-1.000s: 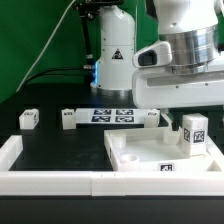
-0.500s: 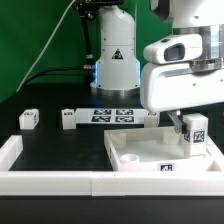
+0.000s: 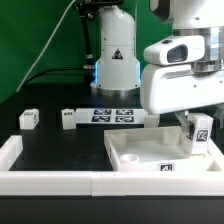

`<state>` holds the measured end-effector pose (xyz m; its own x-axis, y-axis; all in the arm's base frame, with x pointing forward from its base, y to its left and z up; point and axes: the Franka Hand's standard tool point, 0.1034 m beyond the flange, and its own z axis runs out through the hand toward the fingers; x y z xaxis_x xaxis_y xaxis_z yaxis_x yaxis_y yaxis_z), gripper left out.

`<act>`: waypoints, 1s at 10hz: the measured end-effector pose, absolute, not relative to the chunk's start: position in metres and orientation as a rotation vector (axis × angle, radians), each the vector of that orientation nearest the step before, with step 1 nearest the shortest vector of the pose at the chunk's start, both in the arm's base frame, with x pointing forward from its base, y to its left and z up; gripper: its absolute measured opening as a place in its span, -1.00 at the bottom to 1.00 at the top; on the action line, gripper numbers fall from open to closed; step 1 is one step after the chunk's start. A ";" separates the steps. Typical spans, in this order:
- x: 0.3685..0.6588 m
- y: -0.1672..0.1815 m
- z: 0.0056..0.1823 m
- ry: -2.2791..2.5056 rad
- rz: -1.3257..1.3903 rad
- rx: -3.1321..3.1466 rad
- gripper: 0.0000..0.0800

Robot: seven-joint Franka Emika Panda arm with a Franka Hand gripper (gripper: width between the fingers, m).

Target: Assemble one leg

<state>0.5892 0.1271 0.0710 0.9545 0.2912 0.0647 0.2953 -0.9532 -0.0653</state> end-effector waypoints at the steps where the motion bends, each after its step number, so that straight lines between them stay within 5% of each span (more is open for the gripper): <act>1: 0.589 0.124 0.070 -0.451 -0.082 -3.036 -0.26; 6: 0.590 0.124 0.070 -0.347 -0.094 -3.044 -0.26; 10: 0.587 0.115 0.068 0.441 -0.147 -2.964 -0.26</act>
Offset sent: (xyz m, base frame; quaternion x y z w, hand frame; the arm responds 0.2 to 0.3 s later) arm 0.0000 0.0000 0.0000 0.0000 0.0000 0.0000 1.0000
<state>0.5870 0.1154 0.0679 0.9523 -0.2958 0.0754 -0.2820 -0.9471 -0.1530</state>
